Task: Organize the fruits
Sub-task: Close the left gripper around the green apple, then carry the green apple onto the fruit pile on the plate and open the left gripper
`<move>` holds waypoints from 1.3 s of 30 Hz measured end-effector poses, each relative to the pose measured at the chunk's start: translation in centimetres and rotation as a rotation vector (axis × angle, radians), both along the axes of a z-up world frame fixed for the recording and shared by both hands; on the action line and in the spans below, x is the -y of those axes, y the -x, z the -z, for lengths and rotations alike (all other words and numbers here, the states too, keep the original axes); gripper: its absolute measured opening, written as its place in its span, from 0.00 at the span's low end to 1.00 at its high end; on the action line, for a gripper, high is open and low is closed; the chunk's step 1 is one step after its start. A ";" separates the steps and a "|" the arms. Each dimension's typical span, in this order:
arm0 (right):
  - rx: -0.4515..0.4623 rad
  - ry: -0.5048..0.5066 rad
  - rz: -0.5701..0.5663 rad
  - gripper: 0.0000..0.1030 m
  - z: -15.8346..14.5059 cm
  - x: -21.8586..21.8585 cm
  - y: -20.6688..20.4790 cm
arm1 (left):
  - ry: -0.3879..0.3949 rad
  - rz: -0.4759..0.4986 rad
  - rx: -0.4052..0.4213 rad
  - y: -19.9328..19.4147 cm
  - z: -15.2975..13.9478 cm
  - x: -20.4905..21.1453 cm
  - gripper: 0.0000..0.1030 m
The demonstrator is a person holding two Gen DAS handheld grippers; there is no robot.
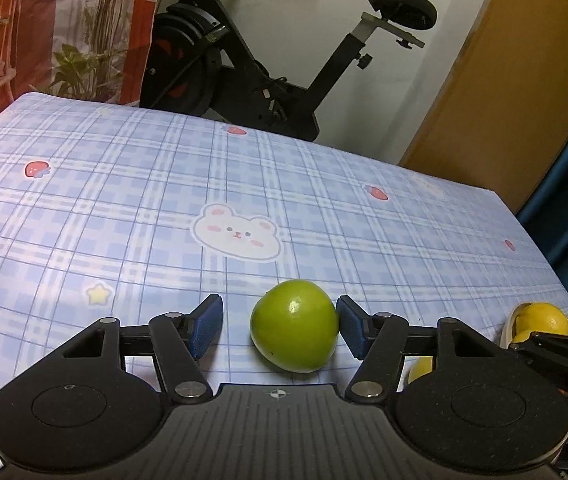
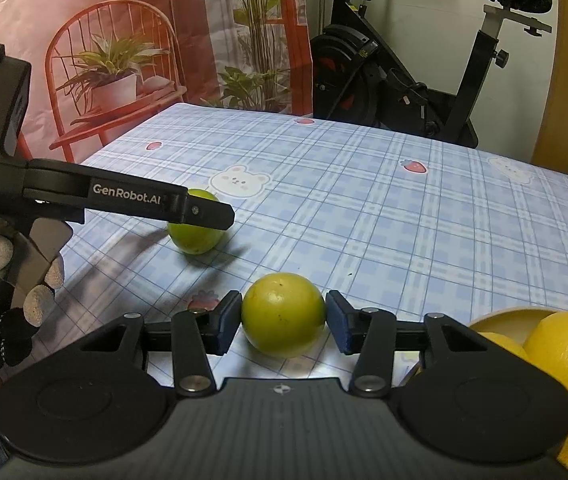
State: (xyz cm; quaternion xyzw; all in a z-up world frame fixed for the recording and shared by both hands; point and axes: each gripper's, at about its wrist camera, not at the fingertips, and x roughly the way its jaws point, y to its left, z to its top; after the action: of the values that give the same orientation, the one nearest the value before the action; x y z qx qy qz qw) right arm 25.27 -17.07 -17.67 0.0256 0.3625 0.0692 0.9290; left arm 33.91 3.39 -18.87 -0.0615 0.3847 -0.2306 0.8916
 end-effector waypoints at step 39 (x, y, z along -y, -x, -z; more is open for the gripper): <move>0.001 0.057 0.004 0.47 0.6 -1.0 0.0 | -0.078 0.094 0.087 5.4 -0.4 0.9 0.47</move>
State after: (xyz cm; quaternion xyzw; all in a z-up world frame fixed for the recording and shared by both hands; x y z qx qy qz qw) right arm 25.28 -16.05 -18.27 -0.0001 0.3638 0.0573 0.9297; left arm 28.50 2.51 -18.50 0.0014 0.3569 -0.2593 0.8974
